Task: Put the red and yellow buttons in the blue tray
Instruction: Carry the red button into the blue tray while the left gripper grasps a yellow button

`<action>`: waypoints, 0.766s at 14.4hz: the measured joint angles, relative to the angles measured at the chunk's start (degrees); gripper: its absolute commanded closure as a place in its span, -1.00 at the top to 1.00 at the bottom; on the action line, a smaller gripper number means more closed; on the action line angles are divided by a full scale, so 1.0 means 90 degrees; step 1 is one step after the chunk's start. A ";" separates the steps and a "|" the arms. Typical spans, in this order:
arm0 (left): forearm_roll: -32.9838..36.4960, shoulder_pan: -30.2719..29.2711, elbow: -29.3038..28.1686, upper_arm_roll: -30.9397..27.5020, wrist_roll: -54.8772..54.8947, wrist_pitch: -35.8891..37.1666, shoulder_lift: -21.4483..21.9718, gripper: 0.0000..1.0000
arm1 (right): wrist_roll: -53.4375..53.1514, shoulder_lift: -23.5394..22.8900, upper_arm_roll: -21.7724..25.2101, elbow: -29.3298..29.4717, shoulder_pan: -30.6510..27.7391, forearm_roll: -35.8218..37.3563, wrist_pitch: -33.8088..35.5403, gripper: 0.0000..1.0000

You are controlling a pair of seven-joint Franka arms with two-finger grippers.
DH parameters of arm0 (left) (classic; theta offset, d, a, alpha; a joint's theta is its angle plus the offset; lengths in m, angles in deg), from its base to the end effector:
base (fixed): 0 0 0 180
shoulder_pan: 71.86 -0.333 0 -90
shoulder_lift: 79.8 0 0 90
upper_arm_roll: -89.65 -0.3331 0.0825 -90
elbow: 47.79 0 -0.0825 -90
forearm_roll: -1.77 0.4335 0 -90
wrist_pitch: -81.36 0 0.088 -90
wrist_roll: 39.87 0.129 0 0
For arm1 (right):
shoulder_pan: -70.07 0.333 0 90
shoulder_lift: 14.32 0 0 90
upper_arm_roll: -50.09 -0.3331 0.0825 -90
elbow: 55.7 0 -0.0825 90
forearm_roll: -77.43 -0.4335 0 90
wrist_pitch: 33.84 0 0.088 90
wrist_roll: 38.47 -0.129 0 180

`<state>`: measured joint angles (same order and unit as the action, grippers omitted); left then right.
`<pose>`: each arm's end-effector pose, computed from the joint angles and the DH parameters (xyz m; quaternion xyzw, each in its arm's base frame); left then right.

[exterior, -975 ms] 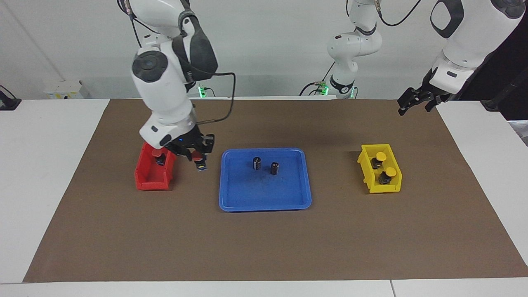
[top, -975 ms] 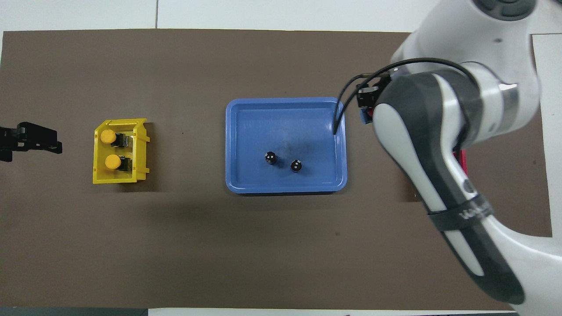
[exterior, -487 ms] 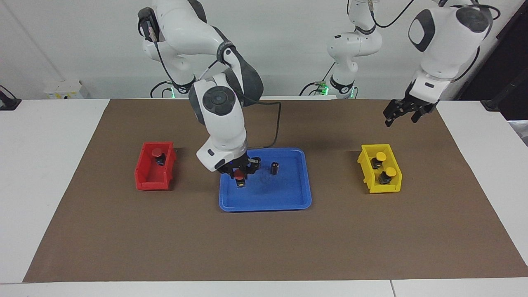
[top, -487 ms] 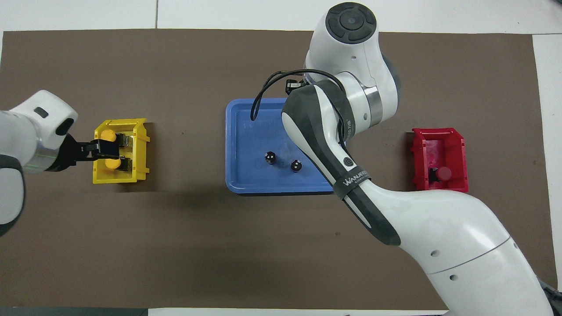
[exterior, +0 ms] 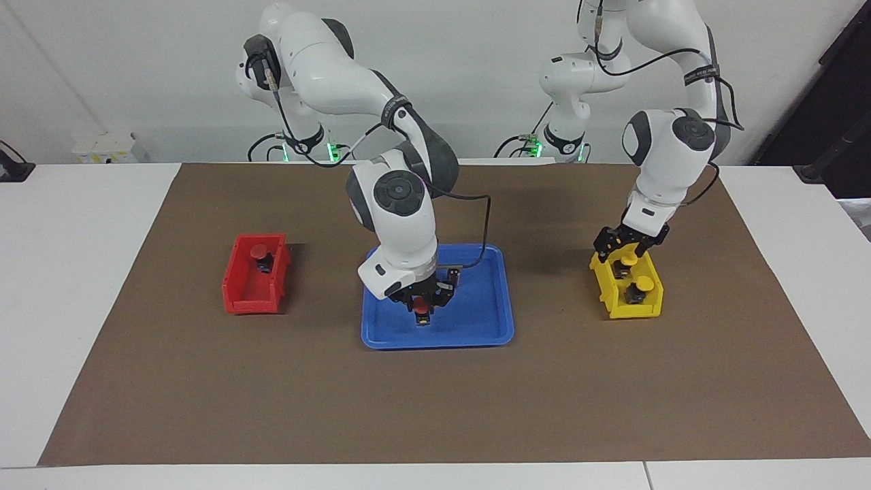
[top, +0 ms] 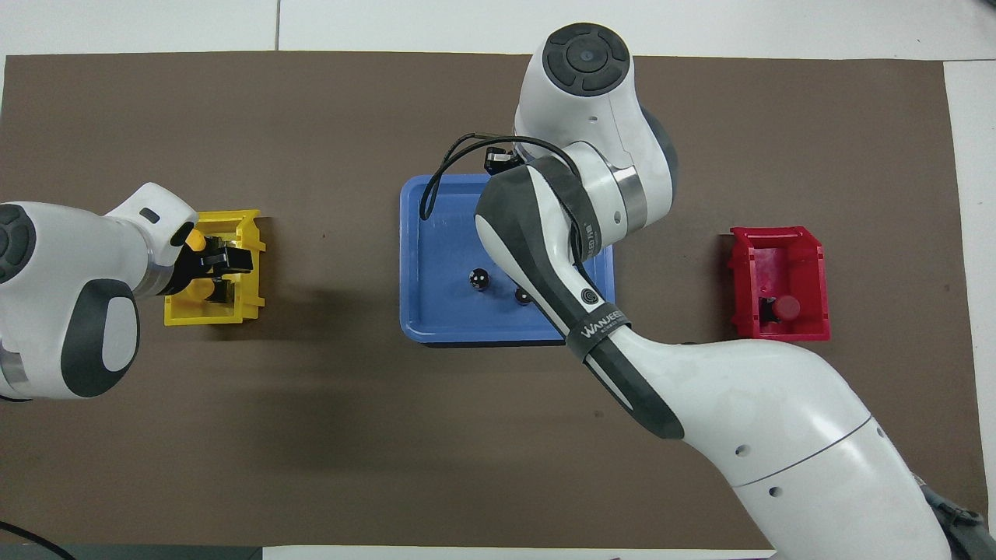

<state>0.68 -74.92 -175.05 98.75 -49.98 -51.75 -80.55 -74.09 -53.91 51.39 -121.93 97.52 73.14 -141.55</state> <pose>0.5751 -0.0615 0.3425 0.9981 0.0417 0.0430 0.0144 0.7197 0.3667 0.3725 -0.9953 0.0905 0.0005 0.0331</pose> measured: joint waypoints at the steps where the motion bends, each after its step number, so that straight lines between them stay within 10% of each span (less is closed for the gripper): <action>1: 0.0000 -0.0022 0.0046 -0.0001 0.0011 0.0005 -0.0052 0.44 | 0.0000 0.0003 0.0000 -0.0143 0.0001 0.0000 -0.0155 -0.80; 11: 0.0000 -0.0299 0.0496 -0.0050 0.0393 0.0683 -0.0091 0.44 | 0.0000 0.0267 -0.0001 -0.0945 0.0125 0.0000 -0.0431 -0.75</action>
<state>0.68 -77.62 -170.58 98.30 -46.44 -45.60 -81.37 -74.09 -51.51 51.38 -130.44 98.65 73.14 -145.43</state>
